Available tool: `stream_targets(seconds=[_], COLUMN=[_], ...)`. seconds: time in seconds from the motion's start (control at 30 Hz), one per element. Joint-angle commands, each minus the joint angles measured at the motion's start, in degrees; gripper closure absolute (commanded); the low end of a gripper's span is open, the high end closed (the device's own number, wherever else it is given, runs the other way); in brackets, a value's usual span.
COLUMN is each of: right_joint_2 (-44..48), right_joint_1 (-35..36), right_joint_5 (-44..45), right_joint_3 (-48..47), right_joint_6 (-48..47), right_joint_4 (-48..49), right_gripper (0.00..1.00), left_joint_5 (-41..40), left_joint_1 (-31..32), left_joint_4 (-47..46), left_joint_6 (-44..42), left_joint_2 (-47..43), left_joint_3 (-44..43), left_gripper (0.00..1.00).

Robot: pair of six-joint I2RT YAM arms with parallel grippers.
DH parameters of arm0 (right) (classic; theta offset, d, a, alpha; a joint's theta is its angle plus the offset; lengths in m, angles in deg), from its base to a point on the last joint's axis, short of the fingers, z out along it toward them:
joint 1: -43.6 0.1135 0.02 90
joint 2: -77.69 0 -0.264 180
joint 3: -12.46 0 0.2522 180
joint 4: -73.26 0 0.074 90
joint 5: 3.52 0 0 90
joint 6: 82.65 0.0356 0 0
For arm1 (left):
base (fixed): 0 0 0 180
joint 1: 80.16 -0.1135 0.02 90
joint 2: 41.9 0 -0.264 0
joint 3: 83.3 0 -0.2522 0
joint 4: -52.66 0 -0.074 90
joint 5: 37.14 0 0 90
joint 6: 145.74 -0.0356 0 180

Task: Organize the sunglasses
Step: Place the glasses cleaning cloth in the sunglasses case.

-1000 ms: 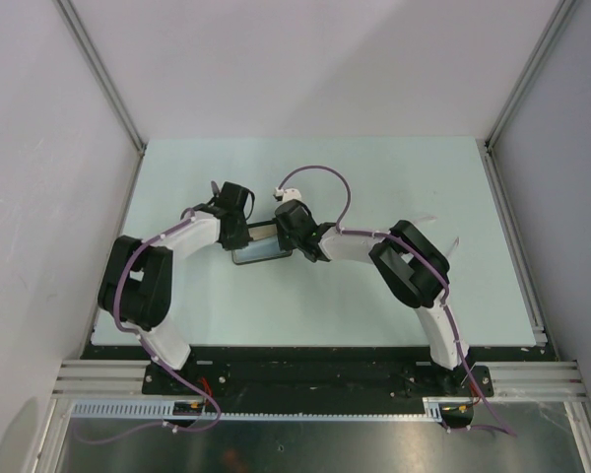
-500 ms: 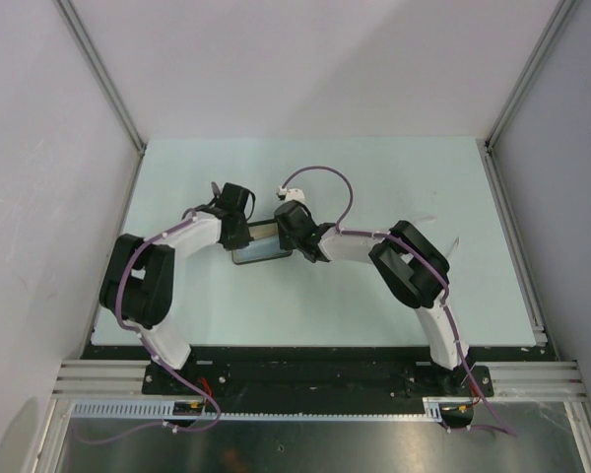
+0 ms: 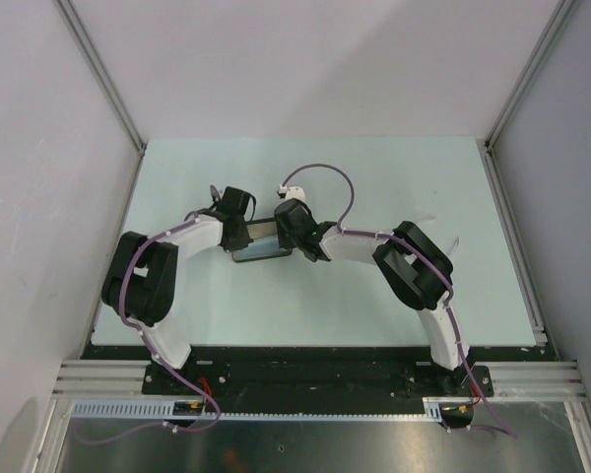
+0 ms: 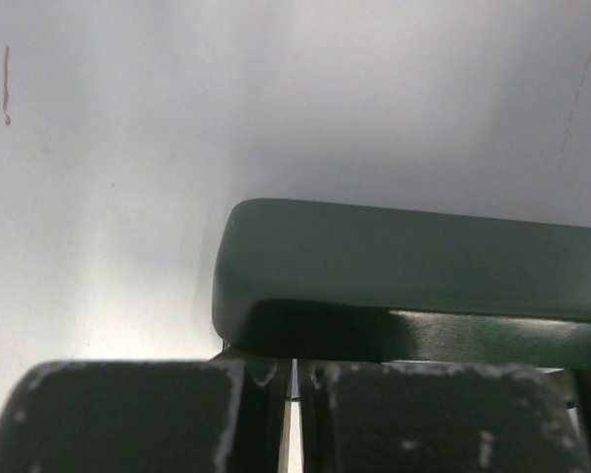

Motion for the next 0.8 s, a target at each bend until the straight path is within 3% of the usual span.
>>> stream_targets(seconds=[0.0,0.37,0.77], right_joint_2=[5.07,4.46,2.35], right_joint_1=[0.79,2.20,2.11], right_joint_5=[3.24,0.44,0.97], right_joint_3=[0.06,0.06,0.15], right_joint_6=[-0.82,-1.96,-0.82], right_joint_4=[-0.64,-2.82,-5.82], right_gripper=[0.73,0.87,0.91], left_joint_5=[-1.51,0.51,5.69], left_joint_1=[0.25,0.25,0.51], left_joint_4=[-3.17,-3.43,-3.34], left_joint_6=[1.79,1.88,2.06], left_joint_2=[0.12,-1.90,-7.53], left_joint_3=[1.48,2.62,5.78], left_gripper=[0.98,0.99,0.97])
